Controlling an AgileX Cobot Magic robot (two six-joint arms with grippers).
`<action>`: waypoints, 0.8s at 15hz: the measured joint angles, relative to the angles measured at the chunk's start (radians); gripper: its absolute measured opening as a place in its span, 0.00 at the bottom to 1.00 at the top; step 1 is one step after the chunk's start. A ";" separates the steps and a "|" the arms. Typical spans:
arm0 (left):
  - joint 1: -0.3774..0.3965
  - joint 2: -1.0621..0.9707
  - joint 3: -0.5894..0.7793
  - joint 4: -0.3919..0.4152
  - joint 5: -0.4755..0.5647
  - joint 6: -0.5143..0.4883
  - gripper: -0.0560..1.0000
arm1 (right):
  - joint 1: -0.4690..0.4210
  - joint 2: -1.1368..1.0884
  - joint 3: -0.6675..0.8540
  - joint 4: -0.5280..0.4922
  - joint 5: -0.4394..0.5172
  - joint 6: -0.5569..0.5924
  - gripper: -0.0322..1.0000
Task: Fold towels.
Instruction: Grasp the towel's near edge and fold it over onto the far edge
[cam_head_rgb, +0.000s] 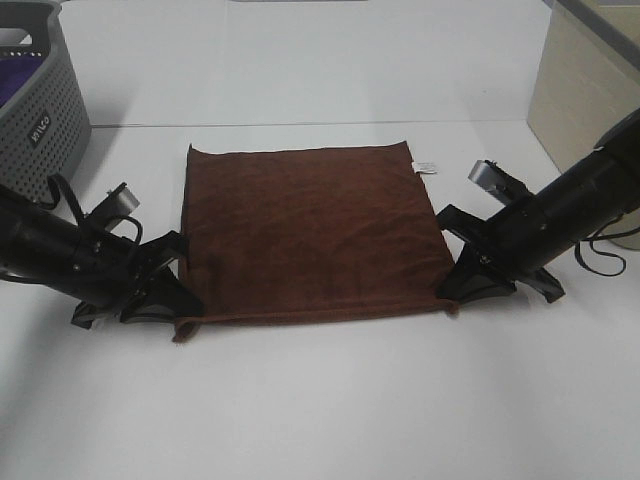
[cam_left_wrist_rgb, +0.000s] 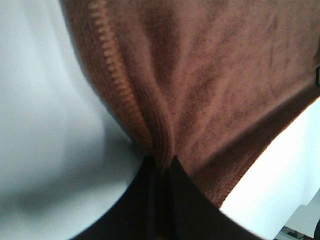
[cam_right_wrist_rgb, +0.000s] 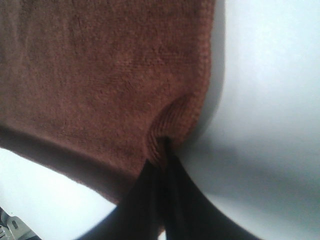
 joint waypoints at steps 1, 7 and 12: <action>-0.001 -0.023 0.000 0.054 0.003 -0.045 0.07 | 0.000 -0.027 0.009 -0.023 0.021 0.027 0.03; -0.004 -0.090 -0.005 0.363 0.170 -0.379 0.07 | 0.009 -0.166 0.238 -0.037 0.051 0.078 0.03; -0.008 -0.176 0.114 0.431 0.200 -0.474 0.07 | 0.010 -0.213 0.401 -0.016 0.062 0.085 0.03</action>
